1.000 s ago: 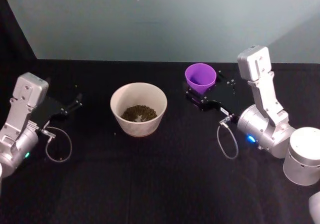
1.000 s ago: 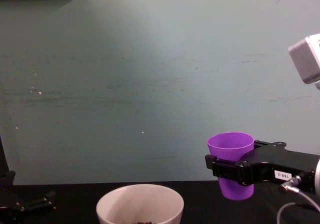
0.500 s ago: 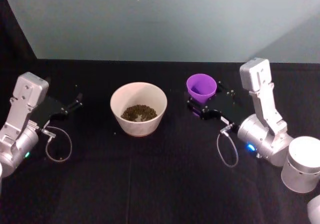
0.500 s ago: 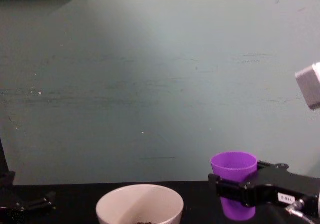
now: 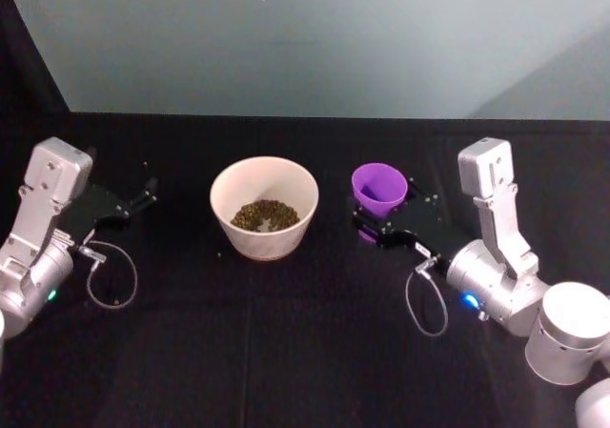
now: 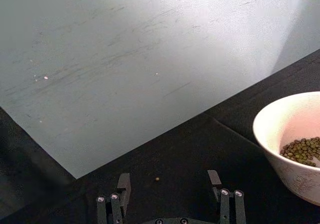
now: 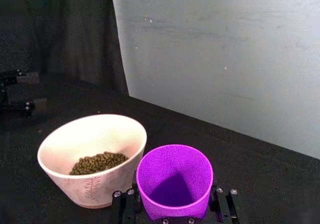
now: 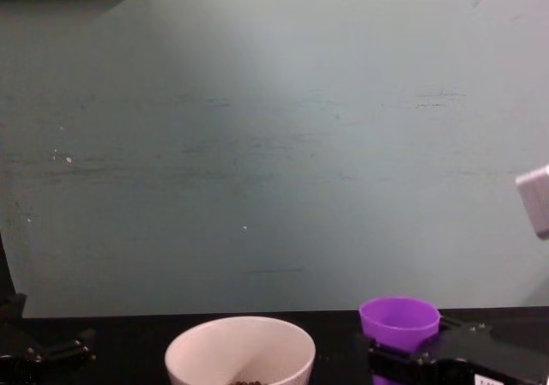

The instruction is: Pick up the cup and pour the mung beans from the cup into the bowl.

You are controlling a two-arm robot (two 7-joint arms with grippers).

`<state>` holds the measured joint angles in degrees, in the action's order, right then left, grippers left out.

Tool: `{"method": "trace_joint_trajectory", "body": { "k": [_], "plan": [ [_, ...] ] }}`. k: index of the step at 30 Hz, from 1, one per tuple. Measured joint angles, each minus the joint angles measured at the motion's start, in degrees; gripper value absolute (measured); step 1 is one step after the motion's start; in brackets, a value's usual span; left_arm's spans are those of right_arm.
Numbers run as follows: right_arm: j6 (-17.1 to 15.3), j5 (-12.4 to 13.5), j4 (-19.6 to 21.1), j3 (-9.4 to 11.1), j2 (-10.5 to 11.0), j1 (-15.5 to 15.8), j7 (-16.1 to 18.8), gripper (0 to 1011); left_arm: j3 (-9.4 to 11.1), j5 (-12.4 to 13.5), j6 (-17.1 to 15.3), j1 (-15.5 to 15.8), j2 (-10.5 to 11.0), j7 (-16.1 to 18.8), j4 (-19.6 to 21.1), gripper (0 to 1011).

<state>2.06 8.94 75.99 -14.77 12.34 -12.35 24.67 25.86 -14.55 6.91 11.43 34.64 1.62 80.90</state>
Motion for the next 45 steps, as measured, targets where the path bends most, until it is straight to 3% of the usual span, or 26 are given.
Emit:
{"method": "trace_joint_trajectory", "body": {
  "k": [26, 36, 45],
  "plan": [
    [2.55, 3.59, -4.68, -3.25, 1.44, -1.19, -0.7, 732, 0.0, 0.0, 0.0, 0.0, 0.0, 0.0, 0.0, 1000],
    [2.26, 4.75, -3.26, -3.66, 2.16, -0.91, -1.31, 972, 0.0, 0.0, 0.0, 0.0, 0.0, 0.0, 0.0, 1000],
    [1.68, 5.48, 2.26, -3.28, 3.68, 0.67, -2.48, 1002, 0.0, 0.0, 0.0, 0.0, 0.0, 0.0, 0.0, 1000]
  ]
}}
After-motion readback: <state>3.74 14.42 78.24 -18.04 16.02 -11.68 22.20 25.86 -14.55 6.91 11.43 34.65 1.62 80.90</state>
